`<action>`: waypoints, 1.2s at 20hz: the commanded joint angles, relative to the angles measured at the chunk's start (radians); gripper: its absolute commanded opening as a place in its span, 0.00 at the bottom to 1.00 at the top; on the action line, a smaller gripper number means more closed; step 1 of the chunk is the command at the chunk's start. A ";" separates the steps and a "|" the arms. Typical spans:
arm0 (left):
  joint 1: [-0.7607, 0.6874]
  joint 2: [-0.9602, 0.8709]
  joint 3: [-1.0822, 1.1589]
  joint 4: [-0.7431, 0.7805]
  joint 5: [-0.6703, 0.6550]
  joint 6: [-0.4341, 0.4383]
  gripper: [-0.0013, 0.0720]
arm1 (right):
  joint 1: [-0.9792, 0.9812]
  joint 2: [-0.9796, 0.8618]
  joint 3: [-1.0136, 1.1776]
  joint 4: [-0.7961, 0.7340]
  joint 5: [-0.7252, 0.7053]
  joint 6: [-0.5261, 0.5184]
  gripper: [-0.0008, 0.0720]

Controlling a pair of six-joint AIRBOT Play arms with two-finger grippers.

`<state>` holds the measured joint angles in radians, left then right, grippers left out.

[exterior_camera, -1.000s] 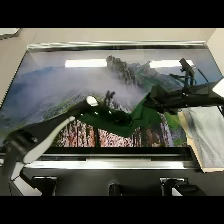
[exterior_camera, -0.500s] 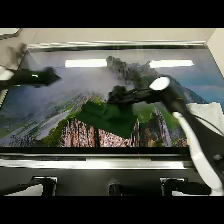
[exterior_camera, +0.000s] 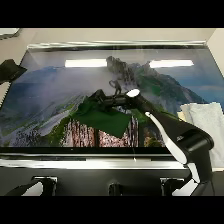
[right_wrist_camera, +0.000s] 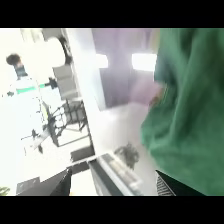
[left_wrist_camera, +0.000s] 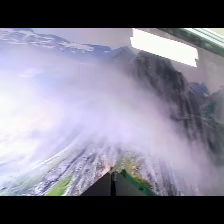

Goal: Fold the shirts.

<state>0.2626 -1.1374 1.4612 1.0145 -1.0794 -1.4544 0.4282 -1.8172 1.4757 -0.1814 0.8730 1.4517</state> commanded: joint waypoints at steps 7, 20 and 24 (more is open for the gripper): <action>0.005 0.011 -0.027 0.000 -0.002 0.064 0.05 | -0.291 0.312 -0.175 -1.063 0.545 0.375 0.84; 0.005 0.011 -0.027 0.000 -0.002 0.068 0.05 | -0.140 0.231 -0.563 -0.252 -0.063 0.040 0.07; 0.005 0.011 -0.027 0.000 -0.002 0.068 0.05 | -0.264 0.343 -0.448 -0.263 0.036 -0.063 0.07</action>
<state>0.2665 -1.1271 1.4345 1.0142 -1.0817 -1.3872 0.2295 -1.5314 0.9676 -0.4717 0.8608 1.4708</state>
